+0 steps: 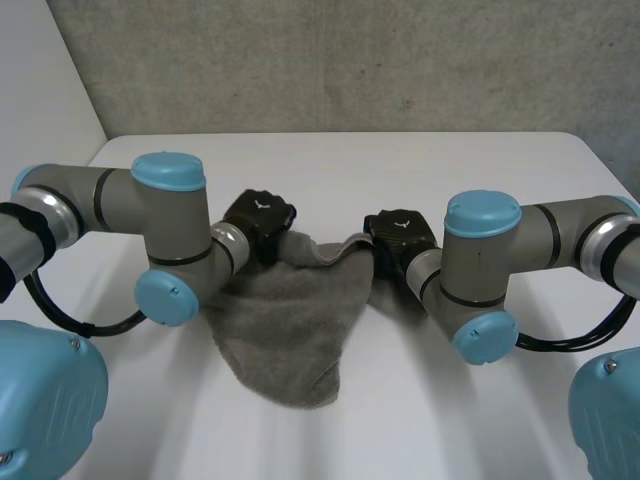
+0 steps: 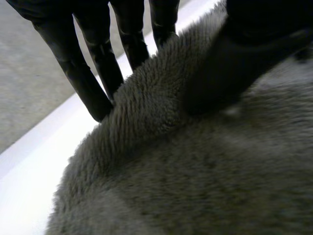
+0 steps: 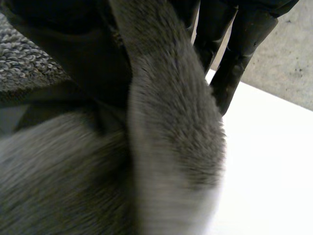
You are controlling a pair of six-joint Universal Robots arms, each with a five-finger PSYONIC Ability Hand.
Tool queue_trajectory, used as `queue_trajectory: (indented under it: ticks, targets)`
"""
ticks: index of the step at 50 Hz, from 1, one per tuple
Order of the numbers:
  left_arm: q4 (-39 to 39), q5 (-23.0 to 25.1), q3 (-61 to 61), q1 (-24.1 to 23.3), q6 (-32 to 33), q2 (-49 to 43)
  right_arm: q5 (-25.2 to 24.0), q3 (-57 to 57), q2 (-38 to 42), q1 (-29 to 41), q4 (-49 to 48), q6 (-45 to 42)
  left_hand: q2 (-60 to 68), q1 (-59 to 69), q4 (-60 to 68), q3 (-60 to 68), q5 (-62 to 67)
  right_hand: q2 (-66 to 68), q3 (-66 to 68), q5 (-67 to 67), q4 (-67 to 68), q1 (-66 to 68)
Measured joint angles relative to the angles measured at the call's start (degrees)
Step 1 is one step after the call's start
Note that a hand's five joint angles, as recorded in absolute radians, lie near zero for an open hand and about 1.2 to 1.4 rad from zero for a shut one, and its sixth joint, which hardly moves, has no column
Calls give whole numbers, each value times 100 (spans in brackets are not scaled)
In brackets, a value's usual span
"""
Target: Fold the towel.
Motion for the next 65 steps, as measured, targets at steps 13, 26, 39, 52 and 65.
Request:
queue_trajectory:
  ticks: [13, 26, 39, 52, 65]
  targets:
    - [-793, -879, -1217, -309, -387, 1707, -470, 1015, -1817, -181, 207, -121, 835, 462, 873, 1174, 878, 136, 439, 242, 398, 166]
    - [-788, -1266, -3093, -294, -1790, 4050, -1428, 1655, -3367, -719, 2770, -2362, 835, 484, 873, 1188, 908, 200, 455, 243, 406, 167]
    - [-524, -1233, -3026, -253, -2215, 4026, -1081, 1109, -3513, -673, 2509, -3514, 940, 488, 873, 1192, 909, 342, 468, 300, 407, 168]
    - [1230, -2470, -1086, -287, -2692, 3527, -209, 908, -3531, -334, -2332, -3444, 940, 492, 873, 1203, 909, 342, 486, 398, 407, 279]
    - [2232, -2415, -4796, -475, -2891, 4757, -619, 1943, -3726, -333, 73, -3495, -45, -70, -220, -81, 33, 401, 487, 560, 407, 405]
